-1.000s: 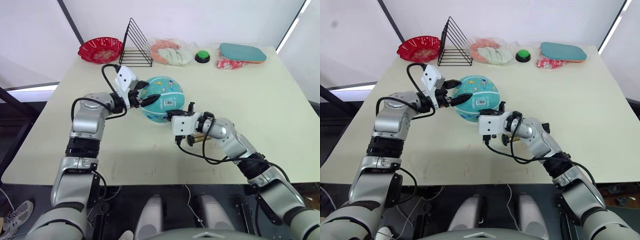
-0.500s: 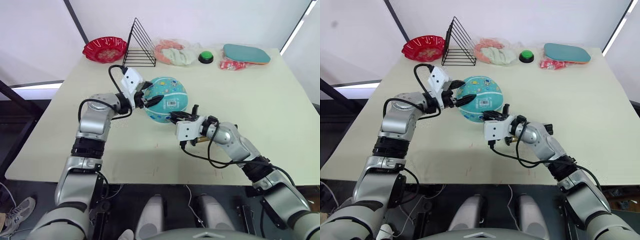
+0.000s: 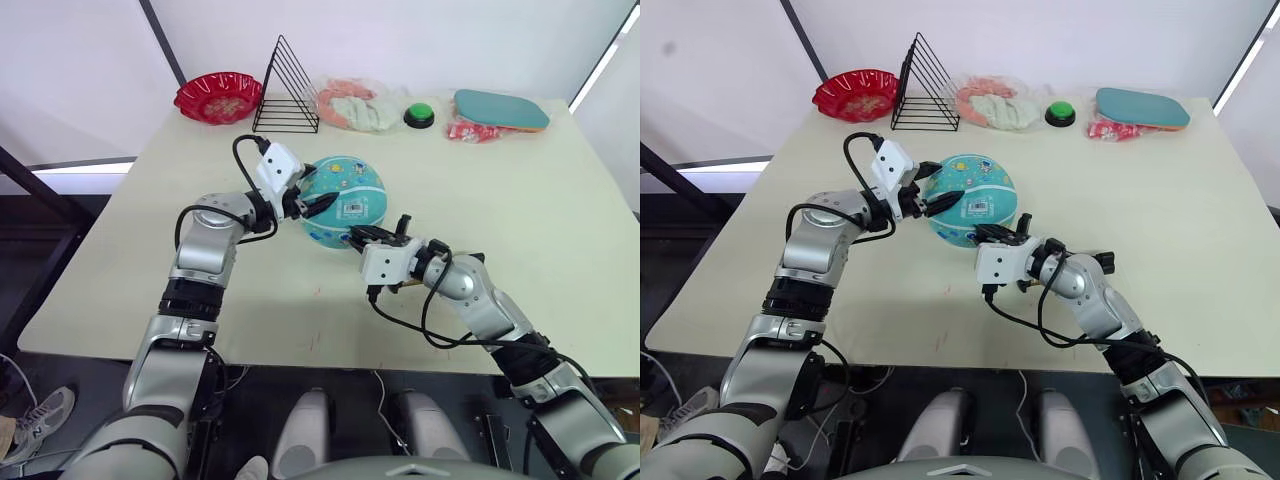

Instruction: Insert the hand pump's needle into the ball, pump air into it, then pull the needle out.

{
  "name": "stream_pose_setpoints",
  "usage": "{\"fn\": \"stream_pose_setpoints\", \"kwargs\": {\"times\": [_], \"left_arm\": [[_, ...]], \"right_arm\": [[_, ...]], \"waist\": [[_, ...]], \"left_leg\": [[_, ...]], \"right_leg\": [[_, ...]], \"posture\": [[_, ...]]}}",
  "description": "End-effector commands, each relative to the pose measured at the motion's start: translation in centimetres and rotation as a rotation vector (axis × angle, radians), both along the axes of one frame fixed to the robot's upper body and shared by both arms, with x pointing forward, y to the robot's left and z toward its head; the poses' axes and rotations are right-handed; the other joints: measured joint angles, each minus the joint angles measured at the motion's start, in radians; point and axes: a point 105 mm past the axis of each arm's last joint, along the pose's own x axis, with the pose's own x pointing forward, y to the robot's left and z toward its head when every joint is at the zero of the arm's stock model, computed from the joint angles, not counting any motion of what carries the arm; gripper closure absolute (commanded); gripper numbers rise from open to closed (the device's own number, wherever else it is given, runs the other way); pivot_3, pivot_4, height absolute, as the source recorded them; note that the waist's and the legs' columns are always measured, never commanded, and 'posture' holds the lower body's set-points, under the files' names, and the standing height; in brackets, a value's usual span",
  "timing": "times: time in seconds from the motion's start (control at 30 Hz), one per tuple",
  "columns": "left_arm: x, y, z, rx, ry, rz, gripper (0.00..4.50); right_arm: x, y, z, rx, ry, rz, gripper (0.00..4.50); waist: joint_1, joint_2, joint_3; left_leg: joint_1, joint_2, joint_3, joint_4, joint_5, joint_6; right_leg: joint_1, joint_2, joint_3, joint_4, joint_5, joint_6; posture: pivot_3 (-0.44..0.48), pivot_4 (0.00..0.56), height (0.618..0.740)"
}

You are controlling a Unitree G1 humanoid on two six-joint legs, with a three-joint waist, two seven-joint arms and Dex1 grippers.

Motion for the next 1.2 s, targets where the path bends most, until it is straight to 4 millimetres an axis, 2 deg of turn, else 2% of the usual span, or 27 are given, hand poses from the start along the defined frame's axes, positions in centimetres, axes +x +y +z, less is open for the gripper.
{"fn": "stream_pose_setpoints", "kwargs": {"times": [0.03,0.6,1.2], "left_arm": [[0.5,2.8,-5.9,0.115,0.170,0.154,0.81],[0.3,3.3,-8.2,0.235,0.182,0.171,0.81],[0.4,3.7,-8.4,0.257,0.173,0.181,0.81]], "right_arm": [[-2.7,1.9,2.7,0.074,-0.077,0.131,4.09],[-2.8,1.4,3.0,0.082,-0.048,0.127,4.09],[-3.2,1.3,3.5,0.110,-0.017,0.125,4.09]], "waist": [[0.001,0.000,0.000],[0.004,0.001,-0.002],[0.005,0.001,-0.003]], "left_leg": [[0.000,0.000,0.000,0.000,0.000,0.000],[0.002,0.000,-0.001,0.000,0.000,0.000],[0.002,0.000,-0.002,0.000,0.000,0.000]], "right_leg": [[0.000,0.000,0.000,0.000,0.000,0.000],[0.003,0.000,-0.001,-0.002,0.000,0.001],[0.004,-0.001,-0.002,-0.003,-0.001,0.002]], "posture": [[0.000,0.150,0.740],[0.000,0.150,0.740],[0.000,0.150,0.740]]}}
